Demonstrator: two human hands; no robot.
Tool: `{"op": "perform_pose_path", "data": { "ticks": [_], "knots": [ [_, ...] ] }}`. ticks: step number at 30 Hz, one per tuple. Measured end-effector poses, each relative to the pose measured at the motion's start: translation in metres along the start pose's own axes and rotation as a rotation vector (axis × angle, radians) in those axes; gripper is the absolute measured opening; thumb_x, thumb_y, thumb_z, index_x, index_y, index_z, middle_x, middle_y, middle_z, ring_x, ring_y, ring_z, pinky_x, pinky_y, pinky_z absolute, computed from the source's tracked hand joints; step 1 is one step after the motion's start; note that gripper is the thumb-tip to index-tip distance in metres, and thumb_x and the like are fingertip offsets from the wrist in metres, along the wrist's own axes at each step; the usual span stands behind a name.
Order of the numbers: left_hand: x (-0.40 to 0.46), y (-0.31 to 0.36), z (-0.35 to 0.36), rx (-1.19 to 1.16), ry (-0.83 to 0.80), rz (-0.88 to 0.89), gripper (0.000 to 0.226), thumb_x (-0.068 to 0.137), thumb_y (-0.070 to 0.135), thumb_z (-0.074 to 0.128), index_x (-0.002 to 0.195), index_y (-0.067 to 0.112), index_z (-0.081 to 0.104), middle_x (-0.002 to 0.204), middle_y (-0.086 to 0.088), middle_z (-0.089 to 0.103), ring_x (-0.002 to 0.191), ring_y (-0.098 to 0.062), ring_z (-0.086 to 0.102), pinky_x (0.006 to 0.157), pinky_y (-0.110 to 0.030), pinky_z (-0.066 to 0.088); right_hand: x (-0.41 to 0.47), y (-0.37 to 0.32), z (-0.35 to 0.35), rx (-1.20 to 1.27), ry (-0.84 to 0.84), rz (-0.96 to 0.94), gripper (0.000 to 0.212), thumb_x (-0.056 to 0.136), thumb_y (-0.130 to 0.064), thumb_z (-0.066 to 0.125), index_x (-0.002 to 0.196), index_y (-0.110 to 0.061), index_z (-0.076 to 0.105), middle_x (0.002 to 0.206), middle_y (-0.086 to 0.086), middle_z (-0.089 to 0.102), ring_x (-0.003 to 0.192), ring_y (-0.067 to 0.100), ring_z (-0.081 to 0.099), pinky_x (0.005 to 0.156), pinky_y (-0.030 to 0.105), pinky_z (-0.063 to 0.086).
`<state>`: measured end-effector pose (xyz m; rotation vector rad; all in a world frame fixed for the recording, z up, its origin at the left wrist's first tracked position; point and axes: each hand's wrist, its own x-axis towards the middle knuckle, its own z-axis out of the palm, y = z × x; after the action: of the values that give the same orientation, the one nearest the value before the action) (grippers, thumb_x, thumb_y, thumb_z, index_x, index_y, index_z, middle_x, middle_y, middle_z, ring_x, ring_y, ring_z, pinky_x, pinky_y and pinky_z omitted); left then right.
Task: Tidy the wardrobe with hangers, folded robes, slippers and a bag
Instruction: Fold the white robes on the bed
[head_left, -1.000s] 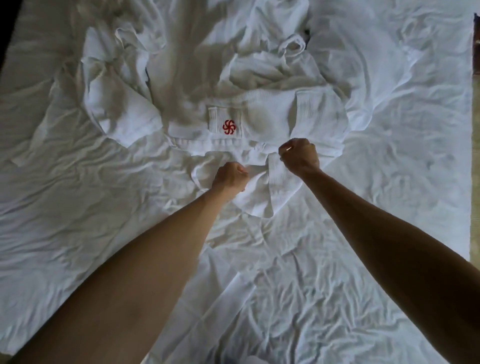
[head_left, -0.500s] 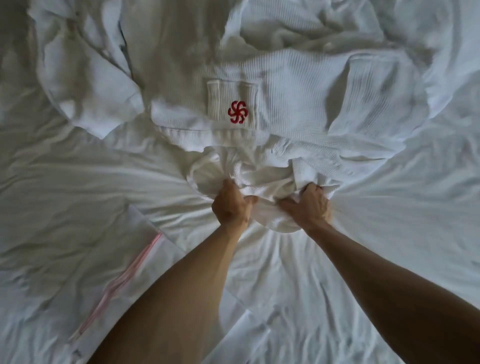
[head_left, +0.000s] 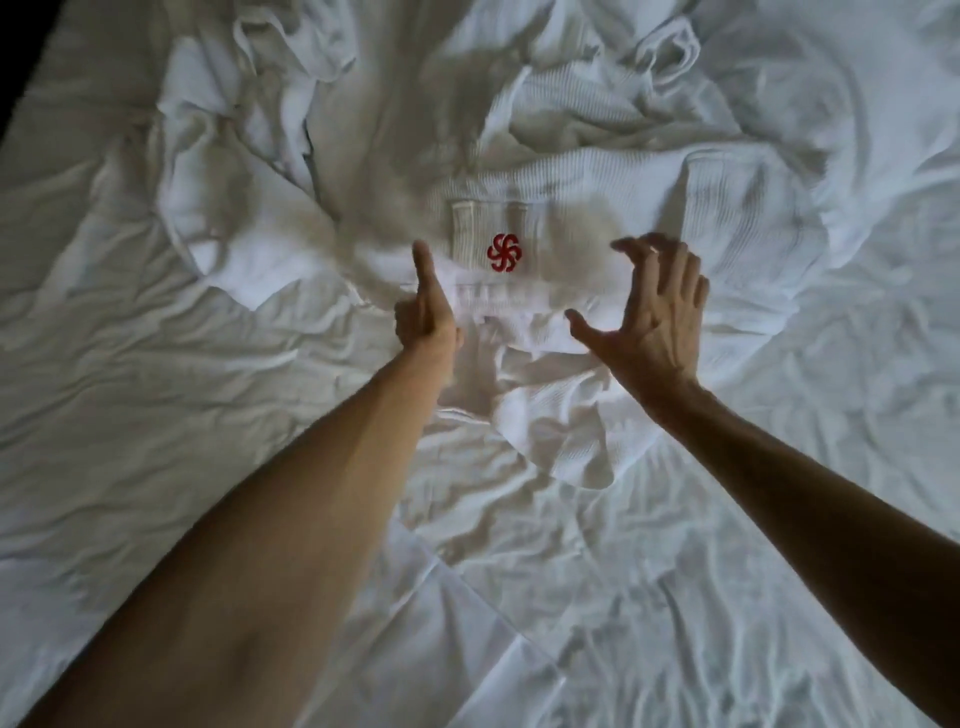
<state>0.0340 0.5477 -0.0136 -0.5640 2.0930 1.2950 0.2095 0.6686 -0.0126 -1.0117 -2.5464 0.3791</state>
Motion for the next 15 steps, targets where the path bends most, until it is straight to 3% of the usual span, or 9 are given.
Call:
{"op": "perform_pose_path", "data": {
  "ticks": [3, 5, 8, 10, 13, 15],
  "knots": [
    [0.011, 0.033, 0.001, -0.152, -0.098, -0.088, 0.079, 0.084, 0.08, 0.047, 0.113, 0.008, 0.061, 0.089, -0.004, 0.069, 0.068, -0.013, 0.058, 0.057, -0.023, 0.049, 0.043, -0.013, 0.007, -0.219, -0.117, -0.16, 0.079, 0.075, -0.046, 0.078, 0.141, -0.02, 0.043, 0.144, 0.013, 0.041, 0.126, 0.033, 0.044, 0.1, 0.046, 0.041],
    [0.021, 0.042, 0.001, -0.132, -0.115, -0.076, 0.068, 0.089, 0.068, 0.055, 0.123, 0.009, 0.06, 0.093, -0.002, 0.067, 0.075, -0.012, 0.06, 0.063, -0.023, 0.053, 0.057, -0.008, 0.018, -0.266, -0.115, -0.223, 0.052, 0.082, -0.031, 0.078, 0.128, -0.017, 0.059, 0.135, 0.009, 0.054, 0.119, 0.03, 0.052, 0.096, 0.043, 0.044],
    [0.029, 0.033, 0.0, -0.035, -0.106, -0.083, 0.065, 0.099, 0.064, 0.037, 0.137, 0.014, 0.051, 0.133, -0.001, 0.057, 0.11, -0.022, 0.058, 0.1, -0.032, 0.051, 0.059, -0.001, 0.023, -0.16, -0.096, -0.193, 0.017, 0.093, -0.019, 0.064, 0.11, -0.018, 0.065, 0.114, 0.001, 0.067, 0.097, 0.021, 0.064, 0.088, 0.036, 0.048],
    [0.035, 0.016, -0.005, -0.092, -0.123, -0.084, 0.06, 0.104, 0.056, 0.03, 0.143, 0.013, 0.044, 0.148, -0.001, 0.047, 0.132, -0.023, 0.05, 0.109, -0.033, 0.044, 0.049, -0.005, 0.026, -0.066, -0.057, -0.166, 0.009, 0.095, -0.015, 0.06, 0.103, -0.016, 0.064, 0.1, 0.0, 0.07, 0.078, 0.021, 0.067, 0.076, 0.037, 0.056],
    [0.041, 0.002, -0.01, -0.146, -0.047, -0.068, 0.057, 0.098, 0.049, 0.055, 0.141, 0.011, 0.05, 0.146, -0.009, 0.05, 0.132, -0.023, 0.052, 0.096, -0.029, 0.052, 0.032, -0.007, 0.033, 0.013, -0.038, -0.131, 0.007, 0.095, -0.016, 0.061, 0.101, -0.016, 0.065, 0.095, 0.0, 0.072, 0.066, 0.023, 0.066, 0.06, 0.037, 0.058],
    [0.038, -0.002, -0.014, -0.191, 0.025, -0.067, 0.062, 0.085, 0.049, 0.073, 0.13, 0.009, 0.057, 0.129, -0.008, 0.061, 0.114, -0.019, 0.061, 0.065, -0.027, 0.059, 0.02, -0.008, 0.033, 0.057, -0.031, -0.111, 0.01, 0.096, -0.02, 0.061, 0.103, -0.017, 0.067, 0.095, -0.002, 0.074, 0.068, 0.023, 0.067, 0.057, 0.032, 0.053]
  ]
}}
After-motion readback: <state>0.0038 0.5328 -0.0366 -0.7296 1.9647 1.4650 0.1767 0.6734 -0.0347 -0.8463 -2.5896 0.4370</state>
